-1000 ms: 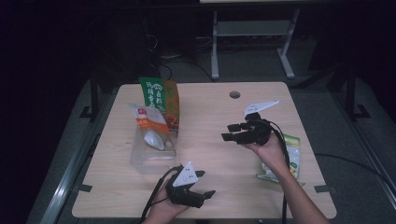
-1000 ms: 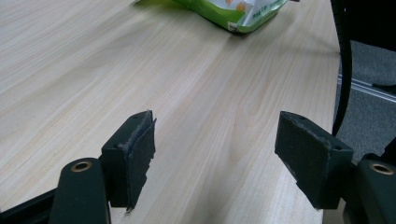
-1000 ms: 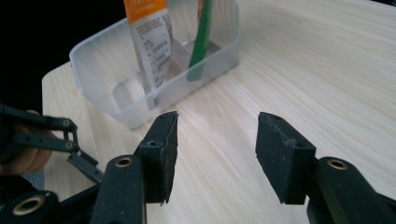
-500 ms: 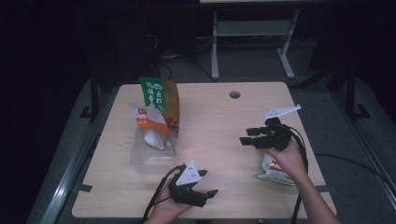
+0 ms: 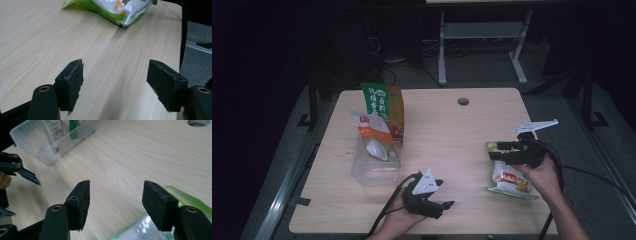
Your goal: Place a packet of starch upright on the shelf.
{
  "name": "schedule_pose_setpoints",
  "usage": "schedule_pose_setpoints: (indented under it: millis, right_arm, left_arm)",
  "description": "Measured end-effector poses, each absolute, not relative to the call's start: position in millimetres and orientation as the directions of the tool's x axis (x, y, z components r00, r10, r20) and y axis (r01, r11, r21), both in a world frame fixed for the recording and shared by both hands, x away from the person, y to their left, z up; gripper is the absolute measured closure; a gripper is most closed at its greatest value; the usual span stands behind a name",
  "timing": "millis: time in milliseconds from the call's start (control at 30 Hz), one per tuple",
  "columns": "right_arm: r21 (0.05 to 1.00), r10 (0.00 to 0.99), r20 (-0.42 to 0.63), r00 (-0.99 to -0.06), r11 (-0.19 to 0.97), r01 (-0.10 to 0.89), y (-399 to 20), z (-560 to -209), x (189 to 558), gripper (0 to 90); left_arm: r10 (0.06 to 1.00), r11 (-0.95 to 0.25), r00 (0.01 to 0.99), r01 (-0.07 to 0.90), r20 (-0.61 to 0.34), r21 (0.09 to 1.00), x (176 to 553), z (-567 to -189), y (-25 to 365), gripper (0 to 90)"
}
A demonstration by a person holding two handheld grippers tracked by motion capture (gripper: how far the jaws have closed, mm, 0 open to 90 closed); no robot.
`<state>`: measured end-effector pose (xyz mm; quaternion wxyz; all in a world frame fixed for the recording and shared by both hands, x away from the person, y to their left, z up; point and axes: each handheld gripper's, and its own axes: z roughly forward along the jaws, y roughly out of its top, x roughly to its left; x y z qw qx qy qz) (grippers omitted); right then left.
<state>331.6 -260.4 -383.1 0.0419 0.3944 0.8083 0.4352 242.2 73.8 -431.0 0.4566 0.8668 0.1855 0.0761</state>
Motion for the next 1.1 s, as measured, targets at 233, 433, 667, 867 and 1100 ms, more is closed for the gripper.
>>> schedule_pose_setpoints:
  millis: [233, 433, 667, 867, 1100]
  right_arm:
    - [0.721, 0.712, 0.270, -0.648, 0.297, 0.626, -282, -387, 326, 37.7]
    - [0.700, 0.749, 0.266, -0.607, 0.282, 0.656, -299, -394, 323, 37.0]
    - [0.679, 0.790, 0.280, -0.546, 0.239, 0.694, -320, -407, 321, 36.9]
    - [0.660, 0.813, 0.273, -0.514, 0.230, 0.715, -334, -417, 319, 36.6]
    - [0.634, 0.840, 0.281, -0.465, 0.202, 0.747, -349, -428, 320, 36.0]
  left_arm:
    - [0.373, -0.520, 0.927, 0.248, -0.043, 0.818, 248, -429, 56, 29.5]
    - [0.361, -0.520, 0.932, 0.237, -0.041, 0.820, 251, -427, 44, 29.9]
    - [0.355, -0.517, 0.934, 0.238, -0.047, 0.822, 255, -425, 30, 30.4]
    - [0.337, -0.526, 0.940, 0.230, -0.048, 0.819, 259, -425, 15, 32.4]
    - [0.316, -0.540, 0.948, 0.218, -0.044, 0.813, 265, -426, -7, 35.4]
